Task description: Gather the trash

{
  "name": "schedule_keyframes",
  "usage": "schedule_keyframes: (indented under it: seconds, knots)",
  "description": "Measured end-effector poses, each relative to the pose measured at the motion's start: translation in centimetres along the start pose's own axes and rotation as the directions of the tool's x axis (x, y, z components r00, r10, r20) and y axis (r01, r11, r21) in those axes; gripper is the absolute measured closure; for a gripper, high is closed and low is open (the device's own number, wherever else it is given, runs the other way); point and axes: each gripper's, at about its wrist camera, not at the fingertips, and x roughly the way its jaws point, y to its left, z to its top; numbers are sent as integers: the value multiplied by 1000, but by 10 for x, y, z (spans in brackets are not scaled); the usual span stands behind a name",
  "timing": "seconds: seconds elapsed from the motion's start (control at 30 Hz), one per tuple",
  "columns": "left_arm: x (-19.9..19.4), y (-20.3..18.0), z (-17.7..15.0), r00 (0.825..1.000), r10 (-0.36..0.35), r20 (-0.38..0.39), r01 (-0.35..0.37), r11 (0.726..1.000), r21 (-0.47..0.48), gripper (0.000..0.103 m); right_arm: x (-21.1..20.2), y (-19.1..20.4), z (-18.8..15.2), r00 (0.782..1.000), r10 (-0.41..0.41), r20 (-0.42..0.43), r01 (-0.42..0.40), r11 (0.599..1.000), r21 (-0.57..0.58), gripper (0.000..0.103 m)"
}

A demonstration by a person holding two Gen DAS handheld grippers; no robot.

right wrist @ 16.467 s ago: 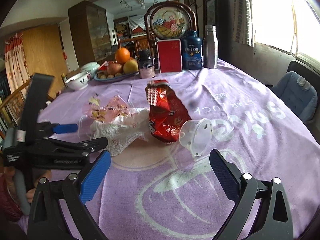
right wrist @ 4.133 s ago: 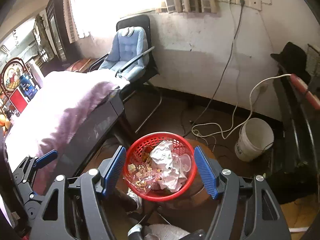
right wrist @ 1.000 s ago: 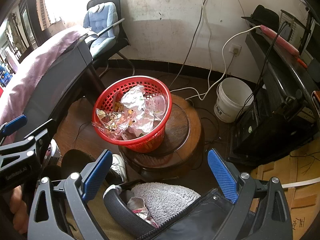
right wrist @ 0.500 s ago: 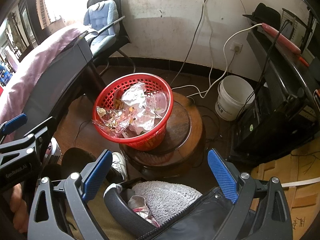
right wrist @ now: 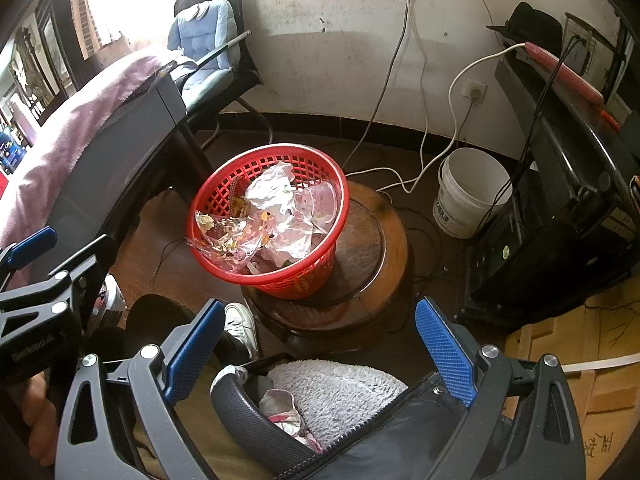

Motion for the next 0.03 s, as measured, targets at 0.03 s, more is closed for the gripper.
schedule_keyframes:
  seconds: [0.03]
  knots:
    - [-1,0,0,1000,-4,1,4,1000,-2,7,0,0,0,1000,0,0,0,1000,1,9]
